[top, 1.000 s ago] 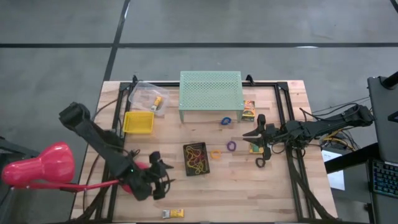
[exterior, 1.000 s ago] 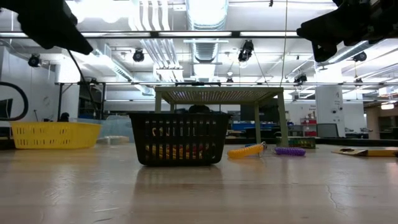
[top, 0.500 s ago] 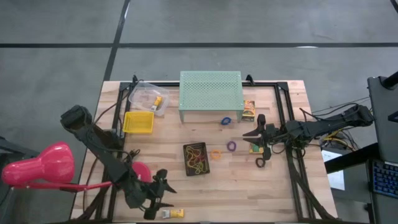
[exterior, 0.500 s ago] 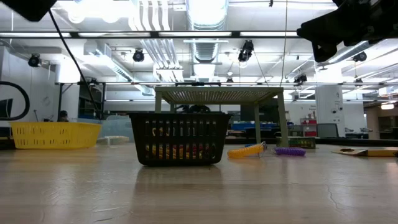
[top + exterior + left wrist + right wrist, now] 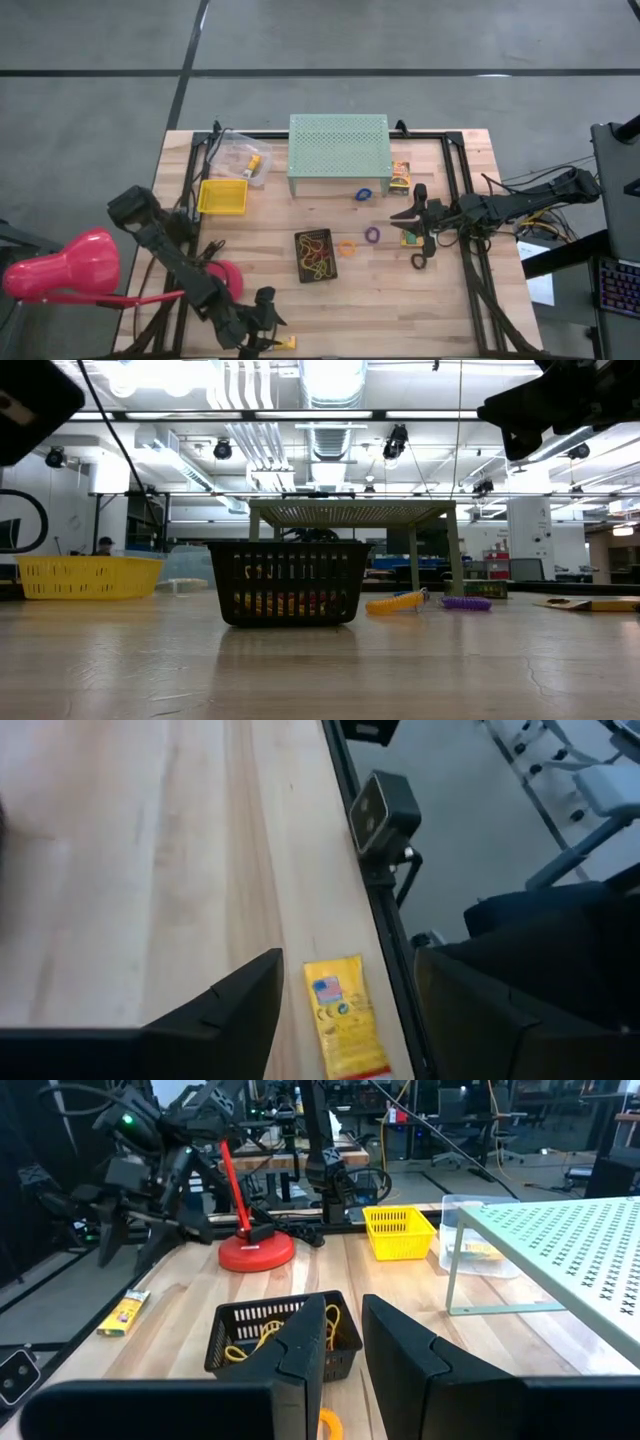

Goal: Pick & Place Office Desk Supplies
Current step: Put the small crayon box into the transparent bin

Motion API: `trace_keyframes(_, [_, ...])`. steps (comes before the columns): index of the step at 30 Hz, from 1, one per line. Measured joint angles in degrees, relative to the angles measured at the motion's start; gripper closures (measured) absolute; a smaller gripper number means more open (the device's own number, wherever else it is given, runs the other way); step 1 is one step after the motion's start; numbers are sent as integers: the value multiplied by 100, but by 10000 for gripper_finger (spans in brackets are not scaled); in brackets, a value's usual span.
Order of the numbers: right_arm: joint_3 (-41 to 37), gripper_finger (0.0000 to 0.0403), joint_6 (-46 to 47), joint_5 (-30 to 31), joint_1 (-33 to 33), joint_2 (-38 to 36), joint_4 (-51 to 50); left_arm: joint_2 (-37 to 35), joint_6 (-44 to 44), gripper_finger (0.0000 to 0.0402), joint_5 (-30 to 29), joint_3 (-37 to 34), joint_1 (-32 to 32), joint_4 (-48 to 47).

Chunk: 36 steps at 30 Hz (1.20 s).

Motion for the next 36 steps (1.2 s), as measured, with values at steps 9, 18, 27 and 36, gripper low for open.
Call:
trace_keyframes(9, [0, 335, 0, 0, -1, 0, 0, 243, -244, 174, 356, -2, -26, 201])
trace_keyframes(18, [-1, 335, 0, 0, 0, 0, 1, 521, -691, 174, 492, -6, -44, 183])
trace_keyframes(27, [0, 335, 0, 0, 0, 0, 0, 764, -840, 179, 542, -8, -48, 174])
trace_keyframes(36, [-2, 335, 0, 0, 0, 0, 0, 1008, -1029, 179, 632, -13, -48, 162])
